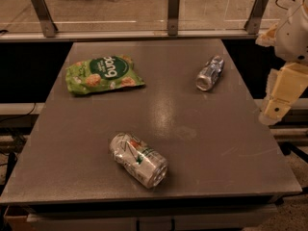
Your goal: Move redbull can near 7up can
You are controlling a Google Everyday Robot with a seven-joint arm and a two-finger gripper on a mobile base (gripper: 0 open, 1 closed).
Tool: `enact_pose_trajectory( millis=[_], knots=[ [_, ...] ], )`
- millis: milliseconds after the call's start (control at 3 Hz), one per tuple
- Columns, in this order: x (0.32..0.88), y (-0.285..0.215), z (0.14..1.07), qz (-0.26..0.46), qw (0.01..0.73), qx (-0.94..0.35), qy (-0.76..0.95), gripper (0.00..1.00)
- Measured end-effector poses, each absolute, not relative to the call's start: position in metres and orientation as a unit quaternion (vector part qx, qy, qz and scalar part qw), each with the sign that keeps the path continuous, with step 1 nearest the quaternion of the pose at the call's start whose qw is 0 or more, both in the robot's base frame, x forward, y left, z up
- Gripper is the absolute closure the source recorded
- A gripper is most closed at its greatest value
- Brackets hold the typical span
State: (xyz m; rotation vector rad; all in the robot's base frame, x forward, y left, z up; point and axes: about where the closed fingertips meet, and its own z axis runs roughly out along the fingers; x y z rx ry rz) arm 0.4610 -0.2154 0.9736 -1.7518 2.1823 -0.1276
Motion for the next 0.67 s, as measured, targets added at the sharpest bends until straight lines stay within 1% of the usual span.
enact_pose_trajectory(
  millis=[667],
  knots=[
    [0.557, -0.217, 0.949, -0.061, 0.197, -0.679, 0.704, 0.0]
  ],
)
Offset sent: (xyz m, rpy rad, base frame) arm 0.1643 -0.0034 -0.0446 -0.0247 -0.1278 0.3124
